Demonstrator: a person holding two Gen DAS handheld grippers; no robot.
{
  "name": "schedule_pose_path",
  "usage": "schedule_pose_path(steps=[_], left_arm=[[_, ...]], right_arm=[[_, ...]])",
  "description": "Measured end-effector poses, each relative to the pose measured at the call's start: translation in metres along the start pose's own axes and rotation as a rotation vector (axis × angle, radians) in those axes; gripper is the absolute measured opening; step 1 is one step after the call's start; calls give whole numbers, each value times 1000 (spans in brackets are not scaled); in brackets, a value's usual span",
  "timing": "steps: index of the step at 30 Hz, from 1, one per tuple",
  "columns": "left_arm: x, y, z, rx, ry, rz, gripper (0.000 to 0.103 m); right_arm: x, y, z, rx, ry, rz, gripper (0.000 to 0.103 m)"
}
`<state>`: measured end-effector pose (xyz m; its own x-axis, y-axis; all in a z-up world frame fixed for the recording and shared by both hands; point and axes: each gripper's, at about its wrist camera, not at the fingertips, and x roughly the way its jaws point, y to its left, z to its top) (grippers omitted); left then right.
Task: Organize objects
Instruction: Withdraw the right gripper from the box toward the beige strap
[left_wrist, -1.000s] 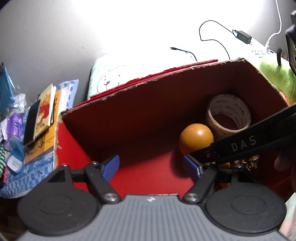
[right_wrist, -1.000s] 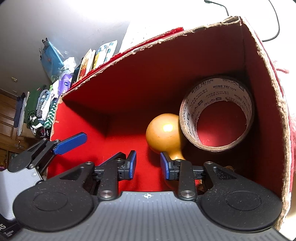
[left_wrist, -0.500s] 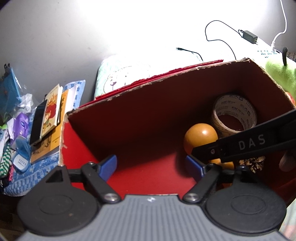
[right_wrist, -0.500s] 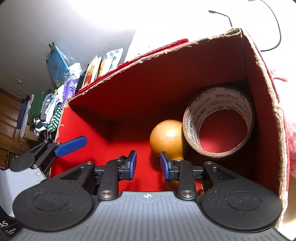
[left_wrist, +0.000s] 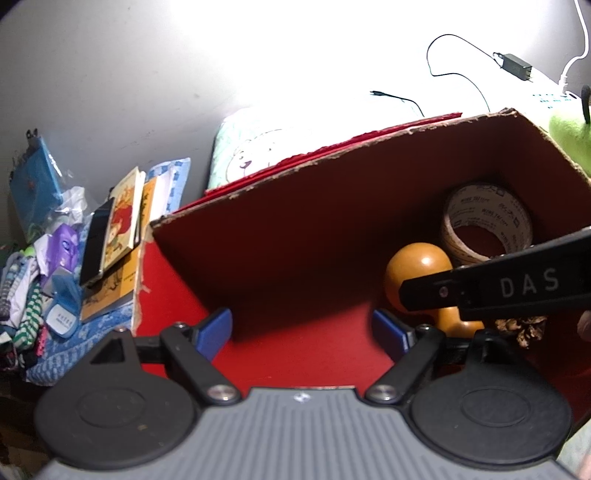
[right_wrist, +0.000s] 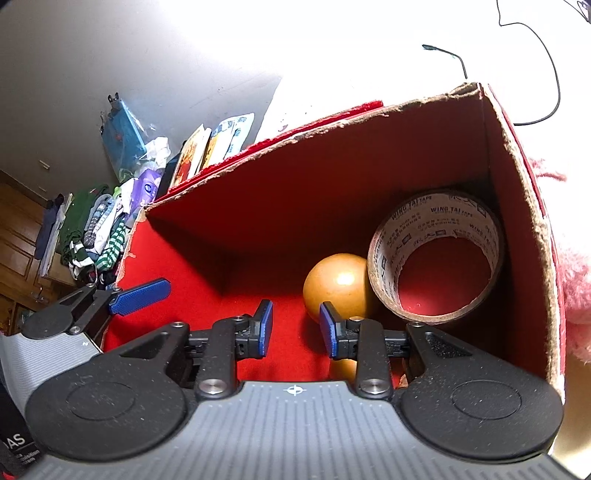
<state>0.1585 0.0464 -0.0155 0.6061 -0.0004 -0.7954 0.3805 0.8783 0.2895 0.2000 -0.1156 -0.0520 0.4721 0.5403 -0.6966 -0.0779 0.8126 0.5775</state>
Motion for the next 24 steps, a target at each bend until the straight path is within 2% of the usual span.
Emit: schedule_pose_path(steps=[4,8,11,19,24], left_arm=[[0,0,0,-33,6,48,85],[-1,4,-3,-92,37,36,86],[-7,0,-7,-108,41,62,86],[-42,0,-11,-166,1,101,86],[-61,-3,-18,-200,-7,121,86]], right_arm=[[-1,-1,0,-13,3,4,32],[-3,1,-2,-28,-13,3,32],[-5,2,-2,-31,-21,12,32],[-24,10,-11,-99,-117,-1,32],[-47,11,-24,-130,-178,52,33]])
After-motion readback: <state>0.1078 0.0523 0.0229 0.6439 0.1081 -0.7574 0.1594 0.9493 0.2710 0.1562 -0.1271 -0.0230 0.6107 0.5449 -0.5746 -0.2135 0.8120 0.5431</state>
